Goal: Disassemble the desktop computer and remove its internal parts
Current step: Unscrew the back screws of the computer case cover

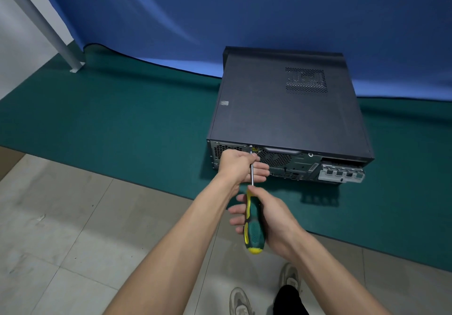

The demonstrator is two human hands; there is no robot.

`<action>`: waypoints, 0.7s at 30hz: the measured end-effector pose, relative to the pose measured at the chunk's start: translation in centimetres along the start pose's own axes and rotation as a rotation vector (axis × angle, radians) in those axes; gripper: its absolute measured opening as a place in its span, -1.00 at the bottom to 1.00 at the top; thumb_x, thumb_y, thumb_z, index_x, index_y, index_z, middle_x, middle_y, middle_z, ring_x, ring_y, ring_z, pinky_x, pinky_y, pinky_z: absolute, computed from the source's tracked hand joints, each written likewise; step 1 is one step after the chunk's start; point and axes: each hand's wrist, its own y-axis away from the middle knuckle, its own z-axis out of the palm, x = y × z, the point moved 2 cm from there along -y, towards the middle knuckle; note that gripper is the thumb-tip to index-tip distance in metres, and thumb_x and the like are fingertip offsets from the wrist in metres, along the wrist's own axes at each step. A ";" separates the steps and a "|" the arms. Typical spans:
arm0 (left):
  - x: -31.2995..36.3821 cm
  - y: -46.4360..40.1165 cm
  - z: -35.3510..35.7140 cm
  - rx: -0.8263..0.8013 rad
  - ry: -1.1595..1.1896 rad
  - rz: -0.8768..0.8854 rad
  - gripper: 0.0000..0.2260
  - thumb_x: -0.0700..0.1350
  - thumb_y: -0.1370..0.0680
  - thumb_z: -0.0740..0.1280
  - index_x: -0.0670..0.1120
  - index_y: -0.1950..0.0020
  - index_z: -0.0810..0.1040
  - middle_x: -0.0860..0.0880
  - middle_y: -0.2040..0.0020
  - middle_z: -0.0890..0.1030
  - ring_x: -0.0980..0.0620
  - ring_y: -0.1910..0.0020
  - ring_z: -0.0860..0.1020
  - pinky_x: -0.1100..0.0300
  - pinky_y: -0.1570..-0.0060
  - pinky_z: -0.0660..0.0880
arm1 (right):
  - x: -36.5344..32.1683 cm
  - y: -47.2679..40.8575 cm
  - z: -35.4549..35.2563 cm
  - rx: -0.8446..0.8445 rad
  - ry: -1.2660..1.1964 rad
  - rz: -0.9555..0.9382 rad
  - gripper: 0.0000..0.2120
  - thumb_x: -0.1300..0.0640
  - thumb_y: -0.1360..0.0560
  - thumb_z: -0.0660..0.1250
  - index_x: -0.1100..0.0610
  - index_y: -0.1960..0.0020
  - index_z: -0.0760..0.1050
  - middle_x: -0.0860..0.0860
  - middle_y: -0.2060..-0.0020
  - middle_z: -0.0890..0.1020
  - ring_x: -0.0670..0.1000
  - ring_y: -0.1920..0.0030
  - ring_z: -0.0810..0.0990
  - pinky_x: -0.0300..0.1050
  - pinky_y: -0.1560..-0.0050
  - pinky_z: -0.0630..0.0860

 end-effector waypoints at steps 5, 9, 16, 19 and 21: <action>-0.2 -0.1 0.0 -0.017 0.049 -0.001 -0.88 -0.25 -0.60 0.22 -0.24 0.11 0.48 -0.11 0.39 0.64 0.03 0.50 0.60 0.23 0.53 0.53 | 0.0 -0.2 -0.4 0.129 0.095 -0.123 -0.81 0.11 -0.53 0.34 0.20 0.19 0.46 0.08 0.45 0.59 -0.02 0.52 0.54 -0.22 0.48 0.45; -0.2 -0.4 0.4 0.060 0.125 0.024 -0.94 -0.28 -0.57 0.26 -0.23 0.10 0.46 -0.16 0.29 0.62 0.04 0.51 0.60 0.23 0.52 0.55 | 0.1 -0.2 -0.2 0.191 0.135 -0.145 -0.78 0.04 -0.53 0.33 0.14 0.20 0.41 0.03 0.48 0.55 -0.04 0.54 0.46 -0.18 0.44 0.40; -0.2 -1.2 0.7 0.156 0.348 -0.028 -0.90 -0.26 -0.57 0.28 -0.30 0.08 0.49 -0.21 0.25 0.63 -0.01 0.44 0.64 0.20 0.44 0.58 | -0.8 0.0 -1.0 0.287 0.354 -0.189 -0.78 0.02 -0.59 0.22 0.16 0.08 0.49 -0.04 0.48 0.57 -0.05 0.49 0.43 -0.17 0.34 0.38; -0.7 -1.2 0.8 0.163 0.393 -0.003 -0.90 -0.25 -0.56 0.29 -0.30 0.04 0.51 -0.18 0.28 0.65 -0.01 0.39 0.65 0.22 0.42 0.58 | -1.0 0.2 -1.6 0.363 0.497 -0.226 -0.77 -0.01 -0.56 0.25 0.16 0.08 0.51 -0.03 0.43 0.60 -0.02 0.42 0.48 -0.09 0.23 0.46; -0.9 -1.2 0.8 0.147 0.441 -0.001 -0.91 -0.25 -0.57 0.28 -0.29 0.04 0.51 -0.18 0.27 0.66 -0.02 0.37 0.66 0.21 0.41 0.58 | -1.2 0.2 -2.2 0.408 0.597 -0.243 -0.77 -0.04 -0.55 0.26 0.13 0.09 0.50 -0.02 0.37 0.63 0.02 0.33 0.54 0.02 0.08 0.52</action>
